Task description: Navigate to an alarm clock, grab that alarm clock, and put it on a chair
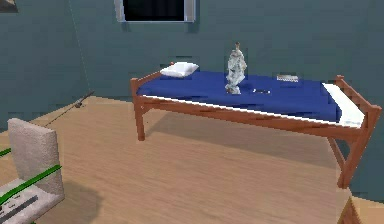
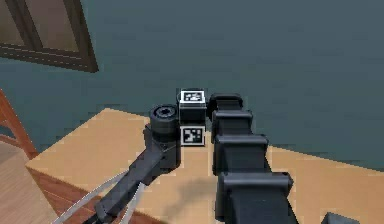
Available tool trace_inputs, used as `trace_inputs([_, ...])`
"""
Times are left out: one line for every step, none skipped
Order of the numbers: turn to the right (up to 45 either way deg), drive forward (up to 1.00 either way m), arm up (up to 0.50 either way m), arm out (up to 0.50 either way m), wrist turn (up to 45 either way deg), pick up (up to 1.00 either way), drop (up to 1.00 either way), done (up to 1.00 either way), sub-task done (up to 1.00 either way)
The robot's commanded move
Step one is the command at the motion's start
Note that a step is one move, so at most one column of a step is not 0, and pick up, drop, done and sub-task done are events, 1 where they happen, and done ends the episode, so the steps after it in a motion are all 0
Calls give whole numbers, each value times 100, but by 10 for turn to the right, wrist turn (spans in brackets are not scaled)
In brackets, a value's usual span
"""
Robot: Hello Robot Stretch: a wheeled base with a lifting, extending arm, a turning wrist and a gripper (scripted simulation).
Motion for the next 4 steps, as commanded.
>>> trace_inputs([0, 0, 0, -12, 0, 0, 0, 0, 0])
trace_inputs([-450, 0, 0, 0, 0, 0, 0, 0, 0])
trace_inputs([-210, 0, 0, 0, 0, 0, 0, 0, 0])
trace_inputs([0, 10, 0, 0, 0, 0, 0, 0, 0])
